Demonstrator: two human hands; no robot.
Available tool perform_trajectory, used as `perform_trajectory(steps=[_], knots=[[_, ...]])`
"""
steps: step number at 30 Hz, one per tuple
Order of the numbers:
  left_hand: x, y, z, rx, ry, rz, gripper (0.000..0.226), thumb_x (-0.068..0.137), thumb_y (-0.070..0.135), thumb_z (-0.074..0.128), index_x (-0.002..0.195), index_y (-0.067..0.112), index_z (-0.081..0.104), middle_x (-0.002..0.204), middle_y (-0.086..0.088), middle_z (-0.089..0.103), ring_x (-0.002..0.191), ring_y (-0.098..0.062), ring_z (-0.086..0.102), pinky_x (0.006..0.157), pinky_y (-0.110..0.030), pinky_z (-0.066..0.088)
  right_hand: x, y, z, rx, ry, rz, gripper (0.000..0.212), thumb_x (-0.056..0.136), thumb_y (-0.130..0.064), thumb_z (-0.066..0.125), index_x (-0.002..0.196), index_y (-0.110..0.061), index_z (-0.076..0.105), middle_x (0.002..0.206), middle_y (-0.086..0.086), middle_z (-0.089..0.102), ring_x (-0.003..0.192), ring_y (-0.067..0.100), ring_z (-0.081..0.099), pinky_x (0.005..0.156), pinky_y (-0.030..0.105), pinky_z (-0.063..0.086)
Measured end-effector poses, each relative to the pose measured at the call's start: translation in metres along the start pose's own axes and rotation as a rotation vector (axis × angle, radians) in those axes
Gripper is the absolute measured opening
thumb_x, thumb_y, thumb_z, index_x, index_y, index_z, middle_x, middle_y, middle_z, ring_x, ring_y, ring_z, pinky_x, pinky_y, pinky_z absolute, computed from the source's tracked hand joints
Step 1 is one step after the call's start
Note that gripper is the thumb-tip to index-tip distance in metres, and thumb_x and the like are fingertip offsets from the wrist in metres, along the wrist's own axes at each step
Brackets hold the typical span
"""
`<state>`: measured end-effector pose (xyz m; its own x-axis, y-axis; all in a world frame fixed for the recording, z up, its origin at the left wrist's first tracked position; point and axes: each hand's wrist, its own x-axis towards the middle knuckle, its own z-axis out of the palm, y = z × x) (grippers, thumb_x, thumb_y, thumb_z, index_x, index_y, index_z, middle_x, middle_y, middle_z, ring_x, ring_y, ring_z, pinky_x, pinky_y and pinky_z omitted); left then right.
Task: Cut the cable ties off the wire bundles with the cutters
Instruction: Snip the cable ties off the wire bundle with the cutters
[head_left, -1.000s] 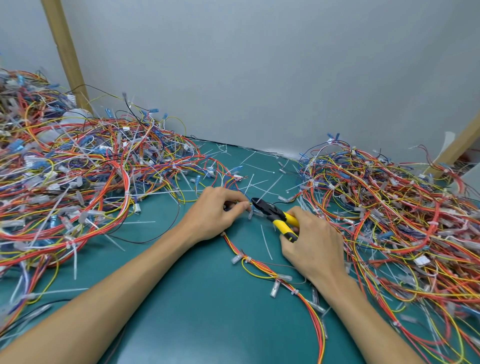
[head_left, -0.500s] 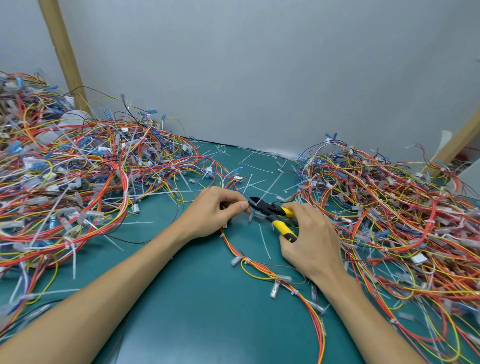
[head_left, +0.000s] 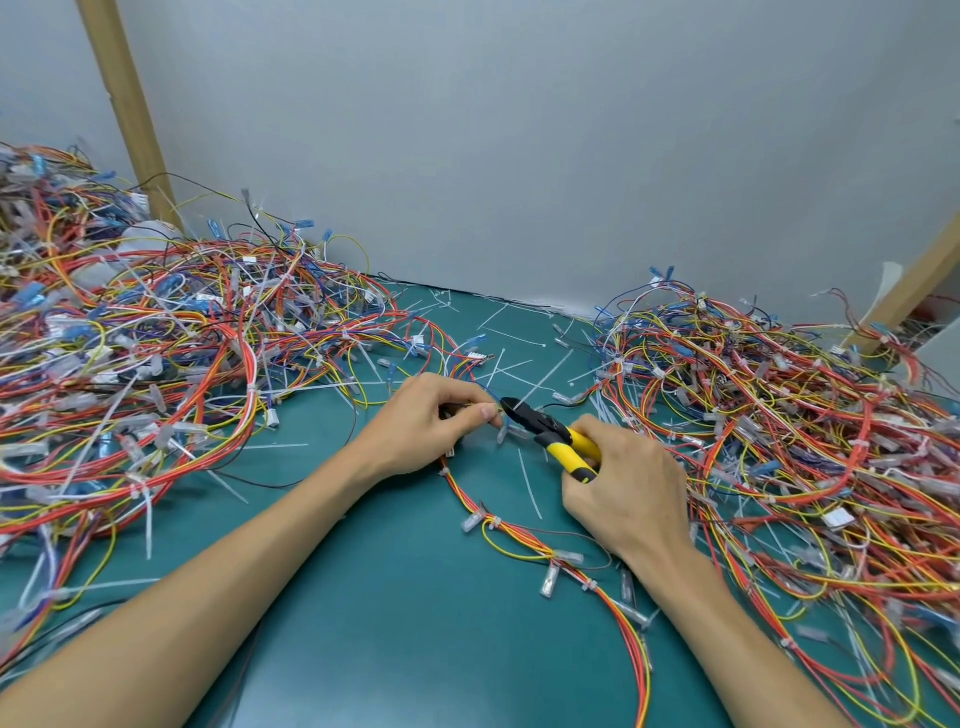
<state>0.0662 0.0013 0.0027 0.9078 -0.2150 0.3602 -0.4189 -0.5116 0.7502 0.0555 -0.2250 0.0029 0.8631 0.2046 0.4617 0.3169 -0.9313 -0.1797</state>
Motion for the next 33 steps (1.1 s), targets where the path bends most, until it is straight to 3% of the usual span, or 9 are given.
perform_trajectory(steps=[4, 7, 11, 14, 24, 29, 33], knots=[[0.0000, -0.0005, -0.0003, 0.017, -0.015, 0.012, 0.019, 0.096, 0.022, 0.059, 0.084, 0.023, 0.074, 0.059, -0.015, 0.049, 0.046, -0.009, 0.041, 0.049, -0.012, 0.028, -0.0002, 0.0002, 0.0024, -0.032, 0.012, -0.057, 0.022, 0.071, -0.027, 0.066, 0.092, -0.027, 0.059, 0.077, -0.006, 0.057, 0.074, 0.023, 0.051, 0.058, 0.029, 0.031], [0.0002, -0.0010, -0.0003, 0.015, -0.016, 0.009, 0.019, 0.096, 0.022, 0.059, 0.084, 0.023, 0.074, 0.058, -0.015, 0.048, 0.047, -0.009, 0.039, 0.049, -0.013, 0.028, 0.0007, 0.0012, 0.0033, -0.027, 0.014, -0.077, 0.026, 0.071, -0.025, 0.067, 0.096, -0.025, 0.059, 0.080, -0.005, 0.057, 0.077, 0.022, 0.050, 0.062, 0.028, 0.033], [0.0007, -0.0016, -0.0003, 0.008, -0.019, 0.006, 0.019, 0.096, 0.022, 0.059, 0.084, 0.023, 0.074, 0.057, -0.014, 0.045, 0.048, -0.009, 0.038, 0.049, -0.015, 0.028, 0.0008, 0.0015, 0.0026, -0.003, 0.001, -0.027, 0.012, 0.070, -0.028, 0.062, 0.081, -0.026, 0.059, 0.063, -0.007, 0.054, 0.063, 0.021, 0.050, 0.050, 0.026, 0.031], [0.0011, -0.0017, -0.0006, 0.008, -0.020, 0.007, 0.019, 0.096, 0.022, 0.059, 0.085, 0.023, 0.074, 0.057, -0.014, 0.046, 0.048, -0.008, 0.037, 0.049, -0.016, 0.028, 0.0018, 0.0014, 0.0020, 0.018, -0.003, 0.009, 0.015, 0.065, -0.032, 0.055, 0.076, -0.024, 0.061, 0.052, -0.004, 0.050, 0.055, 0.024, 0.050, 0.048, 0.026, 0.038], [0.0002, -0.0009, 0.0006, 0.010, -0.027, -0.008, 0.019, 0.096, 0.024, 0.059, 0.084, 0.024, 0.074, 0.061, -0.019, 0.052, 0.051, -0.010, 0.036, 0.051, -0.023, 0.028, 0.0021, 0.0017, 0.0004, 0.024, -0.009, 0.018, 0.011, 0.066, -0.030, 0.061, 0.076, -0.025, 0.061, 0.048, -0.007, 0.045, 0.053, 0.023, 0.048, 0.048, 0.022, 0.027], [0.0007, -0.0019, 0.0009, 0.010, -0.034, -0.023, 0.019, 0.097, 0.026, 0.058, 0.087, 0.025, 0.075, 0.065, -0.020, 0.058, 0.054, -0.014, 0.043, 0.054, -0.029, 0.032, 0.0013, 0.0010, 0.0025, 0.023, 0.002, -0.009, 0.010, 0.071, -0.029, 0.066, 0.079, -0.026, 0.060, 0.057, -0.007, 0.053, 0.058, 0.023, 0.051, 0.051, 0.026, 0.038], [0.0017, -0.0022, 0.0013, 0.019, -0.036, -0.031, 0.019, 0.097, 0.025, 0.058, 0.087, 0.024, 0.075, 0.066, -0.020, 0.059, 0.054, -0.014, 0.044, 0.055, -0.030, 0.032, 0.0020, 0.0015, 0.0040, 0.034, 0.023, -0.046, 0.015, 0.075, -0.029, 0.068, 0.088, -0.027, 0.062, 0.072, -0.006, 0.059, 0.069, 0.022, 0.052, 0.056, 0.028, 0.038]])
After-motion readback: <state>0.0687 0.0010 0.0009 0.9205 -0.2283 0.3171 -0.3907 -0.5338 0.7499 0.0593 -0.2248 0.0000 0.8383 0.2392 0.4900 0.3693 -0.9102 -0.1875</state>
